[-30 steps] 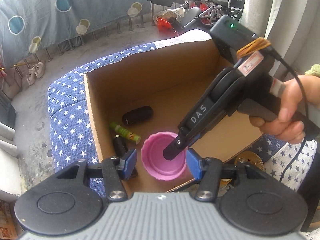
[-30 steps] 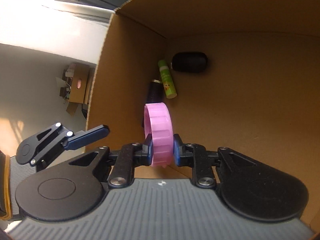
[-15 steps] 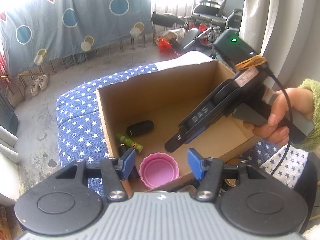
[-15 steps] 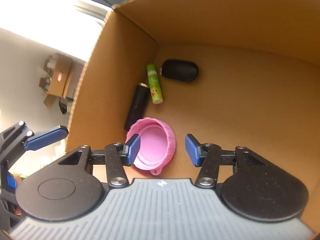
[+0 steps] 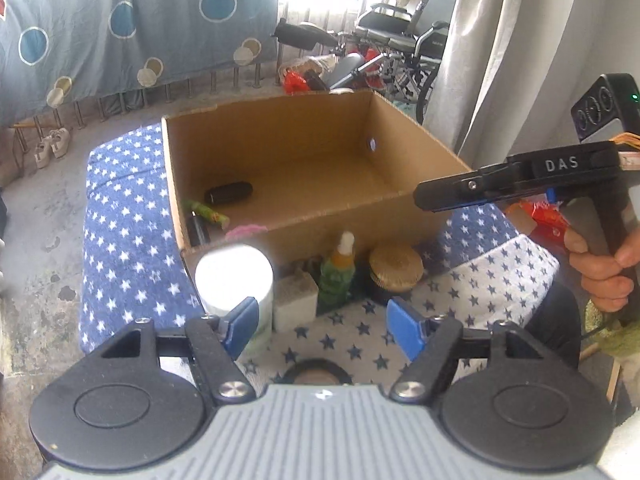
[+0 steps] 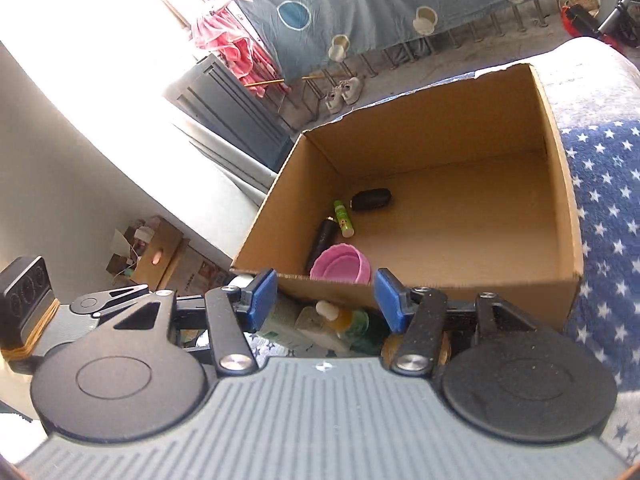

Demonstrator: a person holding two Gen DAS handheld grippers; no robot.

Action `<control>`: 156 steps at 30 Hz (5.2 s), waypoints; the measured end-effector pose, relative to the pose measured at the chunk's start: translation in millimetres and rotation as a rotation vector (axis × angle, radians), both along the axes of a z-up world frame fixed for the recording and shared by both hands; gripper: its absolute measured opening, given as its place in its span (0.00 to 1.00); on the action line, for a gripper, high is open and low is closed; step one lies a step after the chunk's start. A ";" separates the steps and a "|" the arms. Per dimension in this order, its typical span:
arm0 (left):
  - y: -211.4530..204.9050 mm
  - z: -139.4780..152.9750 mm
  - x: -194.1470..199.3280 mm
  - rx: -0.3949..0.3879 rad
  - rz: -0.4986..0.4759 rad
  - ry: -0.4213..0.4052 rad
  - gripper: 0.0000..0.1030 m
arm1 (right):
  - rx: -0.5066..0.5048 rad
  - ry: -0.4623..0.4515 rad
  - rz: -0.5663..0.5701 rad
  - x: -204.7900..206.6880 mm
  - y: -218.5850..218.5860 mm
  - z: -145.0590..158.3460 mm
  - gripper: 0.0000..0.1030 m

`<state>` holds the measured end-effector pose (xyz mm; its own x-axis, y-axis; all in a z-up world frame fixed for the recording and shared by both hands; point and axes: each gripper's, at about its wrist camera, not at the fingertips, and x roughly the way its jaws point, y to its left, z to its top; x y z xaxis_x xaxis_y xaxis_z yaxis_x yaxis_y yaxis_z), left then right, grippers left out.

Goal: Organize rigid objects
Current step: 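Move the right tool to the black tape roll and grasp its rim, then lift the black tape roll and carry it over the box, then lower the tape roll into the box and open the right tool, then move the right tool to the gold-lidded jar and grasp it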

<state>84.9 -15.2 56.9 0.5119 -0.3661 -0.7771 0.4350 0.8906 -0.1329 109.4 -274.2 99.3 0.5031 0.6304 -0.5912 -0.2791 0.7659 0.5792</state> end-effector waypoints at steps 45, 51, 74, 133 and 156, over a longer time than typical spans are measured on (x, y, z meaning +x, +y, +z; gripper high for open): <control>-79.3 -103.6 0.0 0.198 -0.142 0.135 0.66 | -0.021 0.209 -0.106 -51.0 53.2 -151.9 0.23; -84.5 -106.9 0.2 0.224 -0.150 0.124 0.66 | -0.067 0.166 -0.106 -54.7 60.8 -150.2 0.23; -87.2 -86.2 -13.4 0.226 -0.135 0.058 0.63 | -0.106 0.102 -0.126 -71.2 66.9 -137.1 0.23; -69.1 -96.9 267.0 0.341 0.003 0.384 0.63 | -0.242 0.435 0.150 243.4 121.0 -130.4 0.23; -40.6 45.9 133.7 0.122 -0.001 -0.001 0.73 | 0.013 0.035 -0.005 96.2 30.0 26.3 0.45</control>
